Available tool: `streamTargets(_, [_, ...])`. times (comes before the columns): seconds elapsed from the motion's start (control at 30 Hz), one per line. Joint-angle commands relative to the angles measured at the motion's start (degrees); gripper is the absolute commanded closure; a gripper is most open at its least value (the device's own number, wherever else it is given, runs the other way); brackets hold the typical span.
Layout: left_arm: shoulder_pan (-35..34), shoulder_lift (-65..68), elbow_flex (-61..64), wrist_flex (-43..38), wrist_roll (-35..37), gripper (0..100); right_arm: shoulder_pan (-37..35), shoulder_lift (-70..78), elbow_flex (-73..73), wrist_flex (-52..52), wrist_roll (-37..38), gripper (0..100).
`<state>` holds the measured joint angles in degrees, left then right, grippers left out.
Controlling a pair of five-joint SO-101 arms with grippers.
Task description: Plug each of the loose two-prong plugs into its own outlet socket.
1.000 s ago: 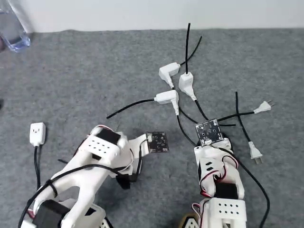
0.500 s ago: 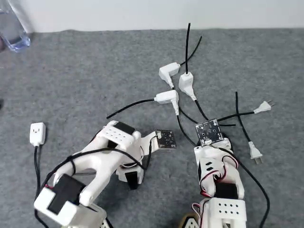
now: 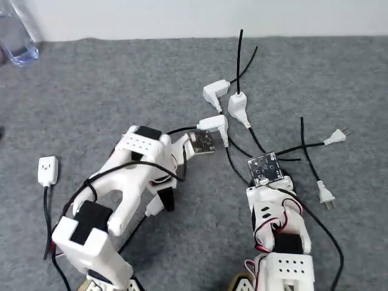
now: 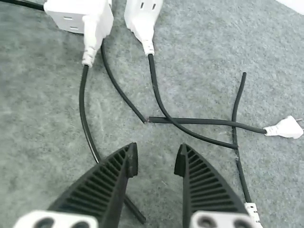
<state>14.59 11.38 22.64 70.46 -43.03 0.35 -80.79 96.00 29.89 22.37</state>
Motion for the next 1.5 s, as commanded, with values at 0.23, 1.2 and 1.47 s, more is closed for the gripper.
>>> streamTargets(0.23, [-3.4, -0.3, -2.8, 5.5, -3.2, 66, -1.3, -0.1, 0.9, -0.7, 3.2, 86.1])
streamTargets(1.2, [11.3, -25.8, 13.3, 7.1, 19.9, 66, -1.7, 0.0, 0.9, -0.7, 3.5, 86.0])
streamTargets(1.47, [13.7, -35.4, 22.7, 2.1, 22.8, 66, -1.7, 0.0, 0.9, -0.7, 3.5, 86.0])
